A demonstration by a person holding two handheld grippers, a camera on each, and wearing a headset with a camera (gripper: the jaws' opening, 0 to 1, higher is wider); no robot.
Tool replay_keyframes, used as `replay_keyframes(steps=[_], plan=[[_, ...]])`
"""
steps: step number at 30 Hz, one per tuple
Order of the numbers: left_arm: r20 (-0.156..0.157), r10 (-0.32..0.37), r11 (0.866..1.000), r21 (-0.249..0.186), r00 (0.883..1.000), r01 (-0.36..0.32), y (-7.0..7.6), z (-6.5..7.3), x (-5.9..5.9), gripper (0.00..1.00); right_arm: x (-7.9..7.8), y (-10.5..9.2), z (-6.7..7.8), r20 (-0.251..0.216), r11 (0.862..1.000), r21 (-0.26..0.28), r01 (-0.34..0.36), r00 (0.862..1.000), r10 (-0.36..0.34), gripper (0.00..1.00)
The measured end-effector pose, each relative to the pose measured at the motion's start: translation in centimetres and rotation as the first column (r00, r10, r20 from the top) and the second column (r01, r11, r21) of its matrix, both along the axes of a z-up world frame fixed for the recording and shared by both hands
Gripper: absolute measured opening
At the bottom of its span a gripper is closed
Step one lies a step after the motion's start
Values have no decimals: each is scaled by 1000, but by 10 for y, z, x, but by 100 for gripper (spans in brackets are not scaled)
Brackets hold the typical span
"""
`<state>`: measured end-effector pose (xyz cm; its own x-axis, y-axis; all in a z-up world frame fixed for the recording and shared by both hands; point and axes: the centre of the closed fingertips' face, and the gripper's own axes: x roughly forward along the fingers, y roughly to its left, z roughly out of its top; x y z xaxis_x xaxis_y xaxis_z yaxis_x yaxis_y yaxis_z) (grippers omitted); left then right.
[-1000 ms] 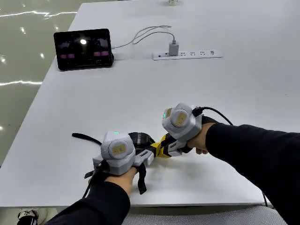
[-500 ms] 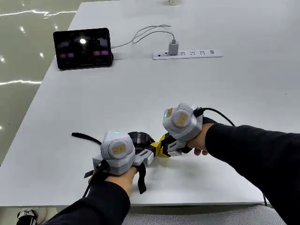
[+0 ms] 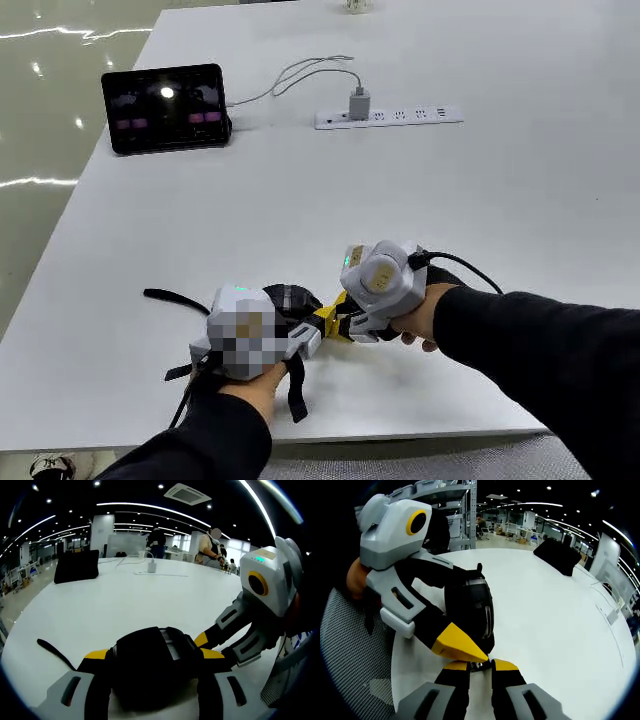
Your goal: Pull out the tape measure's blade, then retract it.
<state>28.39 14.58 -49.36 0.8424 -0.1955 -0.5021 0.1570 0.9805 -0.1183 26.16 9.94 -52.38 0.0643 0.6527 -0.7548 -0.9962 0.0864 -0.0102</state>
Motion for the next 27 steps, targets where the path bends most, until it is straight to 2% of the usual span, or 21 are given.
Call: replay_keyframes(steps=[4, 13, 14, 15, 16, 19, 21, 24, 25, 26, 27], plan=[[-10, -7, 1000, 3, 1000, 7, -1, -3, -1, 67, -1, -3, 0, 4, 1000, 3, 25, 1000, -25, 13], [-24, 2, 1000, -30, 1000, -3, 0, -1, -3, 66, 2, -16, 8, -1, 995, 39, 91, 996, -91, 13], [-19, 8, 999, -52, 1000, -9, 1, 1, -2, 68, 2, -18, 10, -4, 994, 45, 100, 995, -100, 13], [-21, 22, 995, -100, 1000, -24, -2, 3, -1, 71, 2, -20, 10, -6, 993, 51, 110, 994, -109, 14], [-28, -6, 990, -138, 1000, 2, -8, 5, -3, 76, 3, -23, 12, -9, 991, 56, 124, 992, -123, 14], [-18, -37, 992, -117, 999, 35, -12, 8, -4, 84, 6, -31, 16, -18, 984, 66, 165, 986, -164, 14], [-21, -49, 989, -142, 999, 45, -13, 11, -6, 89, 8, -37, 19, -27, 979, 79, 187, 982, -185, 15], [-28, -45, 986, -162, 999, 39, -8, 14, -5, 98, 9, -45, 23, -33, 973, 89, 213, 977, -211, 16], [-40, -46, 985, -171, 998, 38, -6, 14, -7, 99, 8, -47, 24, -36, 971, 92, 222, 975, -220, 17], [-72, -55, 978, -207, 996, 40, -7, 13, -10, 99, 7, -51, 26, -46, 967, 92, 237, 971, -233, 18], [-80, -66, 976, -212, 995, 48, -6, 13, -11, 99, 8, -53, 26, -46, 966, 93, 241, 970, -238, 19]])
